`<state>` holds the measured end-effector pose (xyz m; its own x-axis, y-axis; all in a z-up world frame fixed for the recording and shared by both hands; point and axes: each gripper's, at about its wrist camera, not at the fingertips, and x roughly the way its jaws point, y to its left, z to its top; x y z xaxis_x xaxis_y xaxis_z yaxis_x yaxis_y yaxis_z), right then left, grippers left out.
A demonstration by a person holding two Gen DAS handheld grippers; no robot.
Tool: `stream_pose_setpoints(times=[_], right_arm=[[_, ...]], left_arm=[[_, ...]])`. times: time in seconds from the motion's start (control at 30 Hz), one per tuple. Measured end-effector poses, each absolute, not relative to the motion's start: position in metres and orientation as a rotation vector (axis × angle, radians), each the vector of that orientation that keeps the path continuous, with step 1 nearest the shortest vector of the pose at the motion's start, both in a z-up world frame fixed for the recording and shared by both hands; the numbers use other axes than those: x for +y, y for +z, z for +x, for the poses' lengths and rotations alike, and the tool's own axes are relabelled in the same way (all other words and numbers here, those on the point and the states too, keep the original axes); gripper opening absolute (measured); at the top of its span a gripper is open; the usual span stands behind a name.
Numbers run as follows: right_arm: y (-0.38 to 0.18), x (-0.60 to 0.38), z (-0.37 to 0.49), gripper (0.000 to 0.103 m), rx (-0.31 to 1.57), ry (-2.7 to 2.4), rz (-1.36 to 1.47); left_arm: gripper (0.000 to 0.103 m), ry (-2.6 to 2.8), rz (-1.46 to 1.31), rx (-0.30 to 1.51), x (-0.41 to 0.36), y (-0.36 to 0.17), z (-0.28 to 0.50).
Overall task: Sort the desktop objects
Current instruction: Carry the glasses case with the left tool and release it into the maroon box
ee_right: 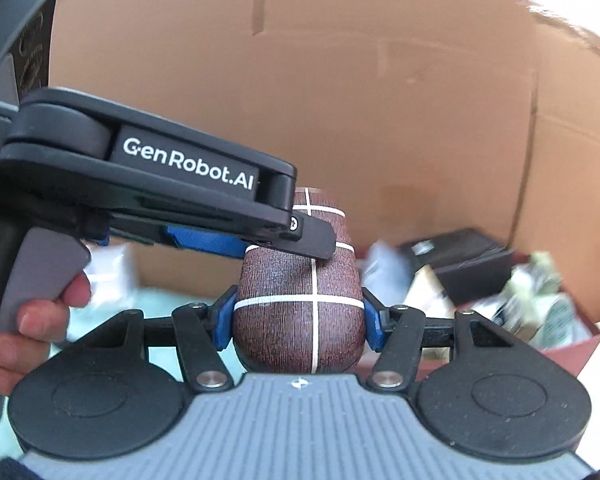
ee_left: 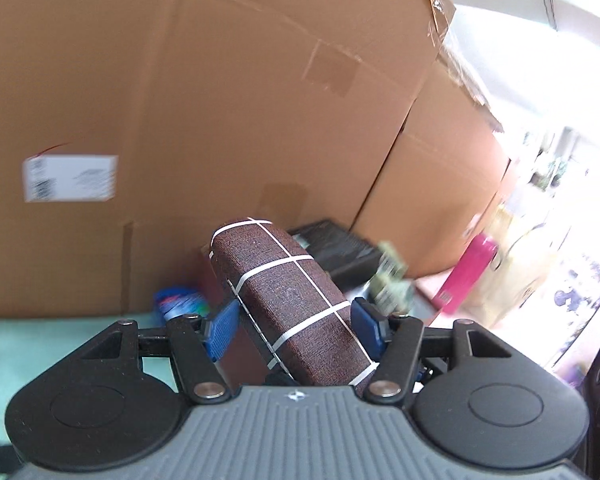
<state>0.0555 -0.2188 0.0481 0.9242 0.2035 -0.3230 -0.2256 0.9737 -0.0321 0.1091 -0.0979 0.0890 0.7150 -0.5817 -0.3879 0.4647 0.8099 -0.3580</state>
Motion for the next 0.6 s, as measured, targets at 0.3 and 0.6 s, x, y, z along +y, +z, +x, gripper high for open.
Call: stream_pose_setpoints(times=[0.3, 0.6], right_arm=[[0.053, -0.270, 0.119, 0.059, 0.309, 0.088, -0.003], [0.022, -0.273, 0.148, 0.059, 0.367, 0.073, -0.070]], left_arm=[[0.063, -0.710, -0.271, 0.518, -0.147, 0.085, 0.180], [0.064, -0.697, -0.291, 0.600, -0.156, 0.051, 0.215]])
